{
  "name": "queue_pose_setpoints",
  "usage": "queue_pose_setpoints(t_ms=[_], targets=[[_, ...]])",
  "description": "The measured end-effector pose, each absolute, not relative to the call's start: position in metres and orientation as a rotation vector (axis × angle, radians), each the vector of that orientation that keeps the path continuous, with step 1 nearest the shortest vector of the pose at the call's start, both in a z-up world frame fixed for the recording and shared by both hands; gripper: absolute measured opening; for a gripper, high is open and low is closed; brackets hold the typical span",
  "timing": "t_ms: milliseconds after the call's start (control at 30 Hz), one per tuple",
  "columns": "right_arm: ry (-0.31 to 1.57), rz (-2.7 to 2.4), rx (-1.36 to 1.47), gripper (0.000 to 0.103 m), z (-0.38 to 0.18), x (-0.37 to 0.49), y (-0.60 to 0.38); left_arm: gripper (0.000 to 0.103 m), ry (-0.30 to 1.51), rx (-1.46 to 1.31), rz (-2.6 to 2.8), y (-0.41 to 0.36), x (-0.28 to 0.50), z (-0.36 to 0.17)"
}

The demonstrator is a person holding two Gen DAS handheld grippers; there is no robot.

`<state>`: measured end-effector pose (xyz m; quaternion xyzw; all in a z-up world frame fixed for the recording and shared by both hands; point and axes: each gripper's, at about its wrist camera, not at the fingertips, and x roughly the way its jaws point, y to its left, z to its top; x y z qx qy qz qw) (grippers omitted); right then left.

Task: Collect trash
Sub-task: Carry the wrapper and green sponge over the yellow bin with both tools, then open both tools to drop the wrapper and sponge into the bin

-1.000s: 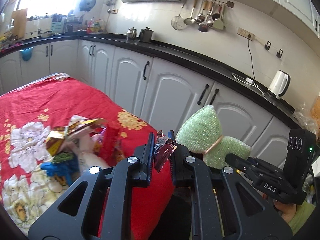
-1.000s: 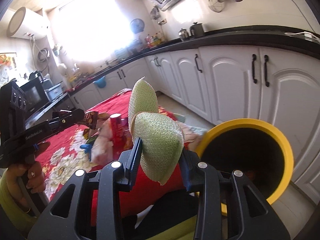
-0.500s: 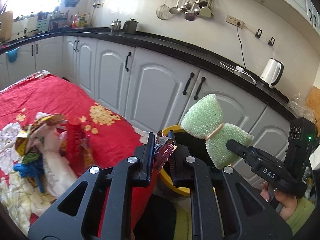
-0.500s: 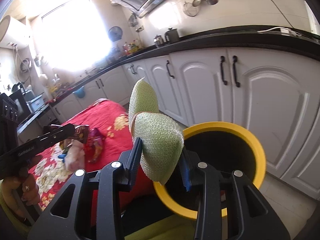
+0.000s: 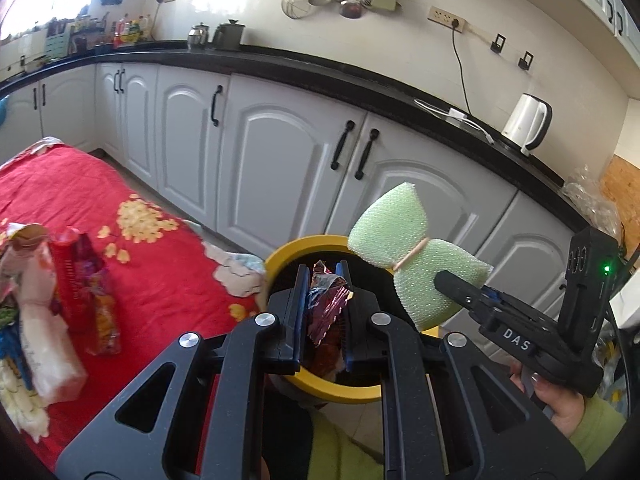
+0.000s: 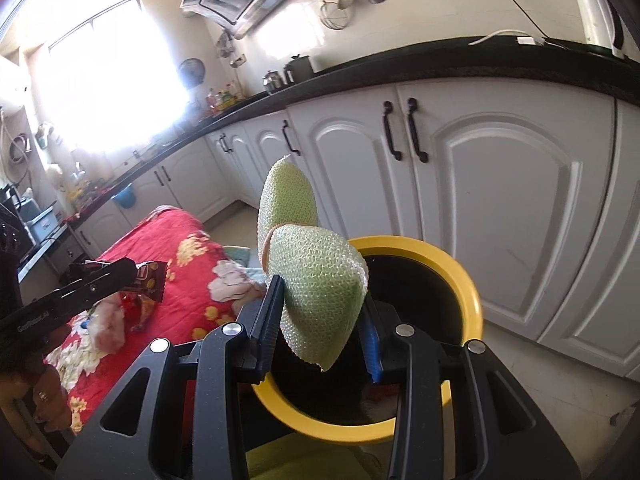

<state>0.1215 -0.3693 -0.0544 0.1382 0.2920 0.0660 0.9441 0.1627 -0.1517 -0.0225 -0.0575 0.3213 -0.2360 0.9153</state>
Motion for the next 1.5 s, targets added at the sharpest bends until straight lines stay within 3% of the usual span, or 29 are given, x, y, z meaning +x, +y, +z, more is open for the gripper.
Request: queue_pose_setpoints(t_ms=[1033, 1100, 1167, 1500], targets=[[0.684, 0.028, 0.347, 0.037, -0.098, 0.136, -0.408, 0.009, 0.814, -0.130, -0.522, -0.205, 0.210, -0.084], [0.690, 0.018, 0.355, 0.043, -0.100, 0.136, -0.410, 0.017, 0.824, -0.142, -0.514, -0.203, 0.212, -0.086], [0.692, 0.007, 0.362, 0.046, -0.102, 0.136, -0.413, 0.042, 0.833, -0.161, -0.508, -0.201, 0.214, -0.088], [0.673, -0.030, 0.386, 0.063, -0.099, 0.133, -0.421, 0.083, 0.831, -0.172, -0.481, -0.192, 0.213, -0.088]])
